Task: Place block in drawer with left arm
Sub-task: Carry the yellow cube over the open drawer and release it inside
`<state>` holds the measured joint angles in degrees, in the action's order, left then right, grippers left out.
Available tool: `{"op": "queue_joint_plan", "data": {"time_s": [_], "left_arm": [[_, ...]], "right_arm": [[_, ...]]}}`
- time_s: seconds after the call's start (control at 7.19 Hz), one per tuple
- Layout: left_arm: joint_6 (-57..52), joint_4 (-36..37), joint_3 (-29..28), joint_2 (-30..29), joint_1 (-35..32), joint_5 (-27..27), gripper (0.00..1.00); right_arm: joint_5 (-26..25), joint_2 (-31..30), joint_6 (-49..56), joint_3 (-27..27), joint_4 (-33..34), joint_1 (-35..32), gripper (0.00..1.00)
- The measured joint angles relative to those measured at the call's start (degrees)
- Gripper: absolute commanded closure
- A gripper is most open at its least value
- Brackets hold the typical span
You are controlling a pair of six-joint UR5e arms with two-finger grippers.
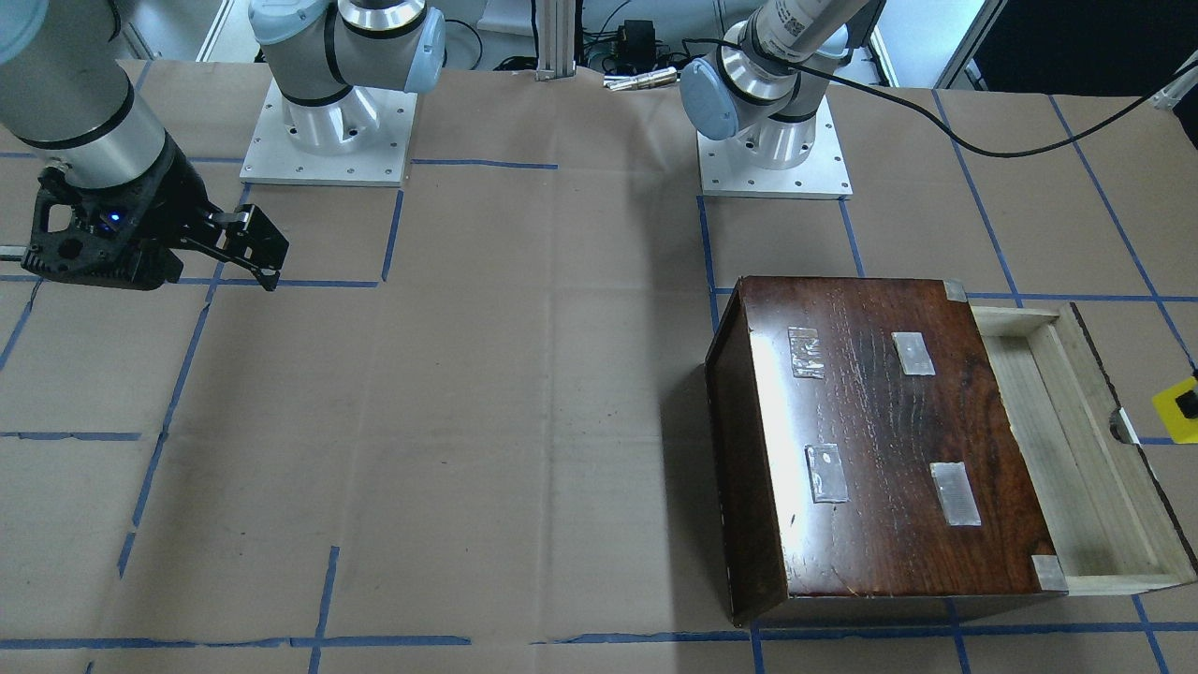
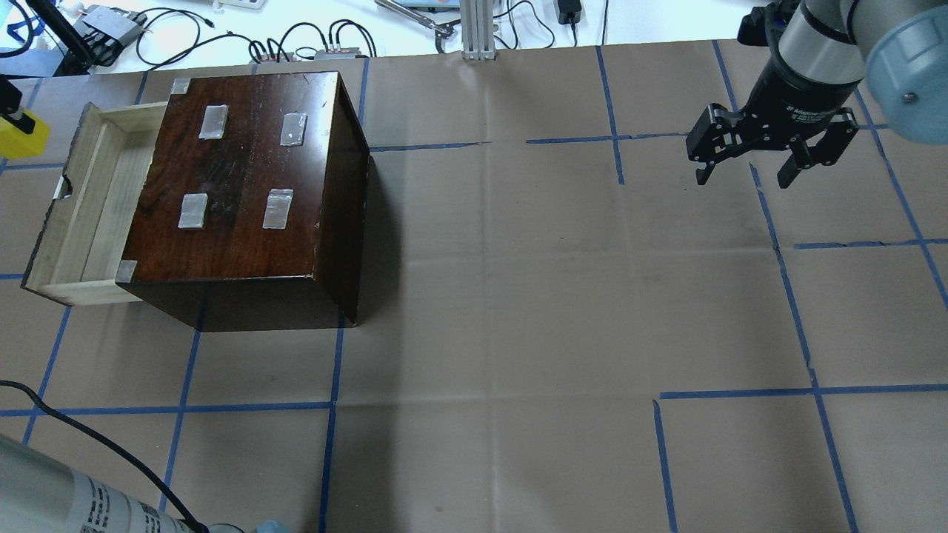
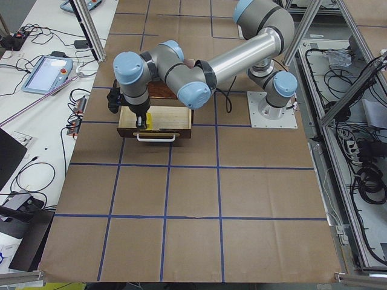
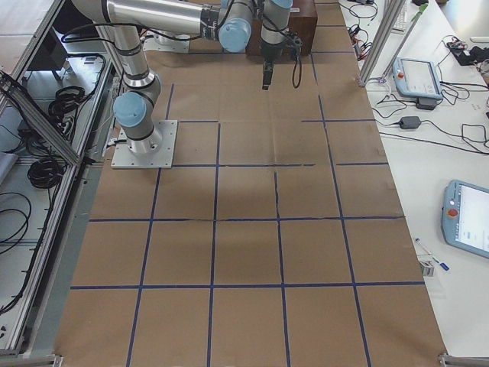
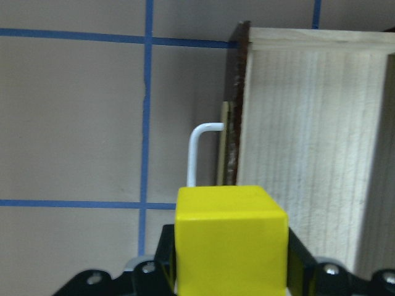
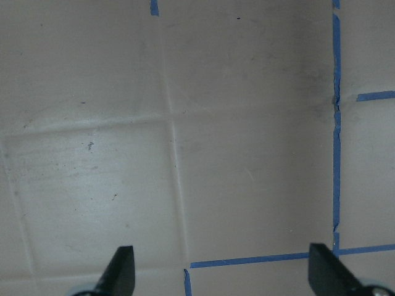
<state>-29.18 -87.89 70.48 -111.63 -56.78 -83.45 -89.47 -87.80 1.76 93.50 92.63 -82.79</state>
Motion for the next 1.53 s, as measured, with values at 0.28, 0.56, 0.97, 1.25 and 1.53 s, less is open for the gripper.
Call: {"op": "queue_joint_plan", "data": {"time_s": [0.28, 0.56, 0.97, 1.25, 1.53], "left_arm": [[5.14, 7.45, 10.41, 4.09, -3.72, -0.06, 0.66], [7.17, 16.17, 18.51, 5.53, -5.05, -0.08, 0.64], [7.63, 20.34, 21.99, 5.4, -5.32, -0.26, 0.02], [7.65, 20.35, 21.03, 5.09, -5.12, -0.19, 0.02], [7.65, 19.78, 19.99, 6.52, -5.03, -0.27, 0.02]], "right_arm": [[0.02, 0.0, 0.0, 0.01, -0.03, 0.0, 0.0], [0.02, 0.0, 0.0, 0.02, 0.0, 0.0, 0.0], [0.0, 0.0, 0.0, -0.01, -0.03, 0.0, 0.0], [0.0, 0.0, 0.0, 0.01, 0.0, 0.0, 0.0], [0.0, 0.0, 0.0, 0.01, -0.03, 0.0, 0.0]]}}
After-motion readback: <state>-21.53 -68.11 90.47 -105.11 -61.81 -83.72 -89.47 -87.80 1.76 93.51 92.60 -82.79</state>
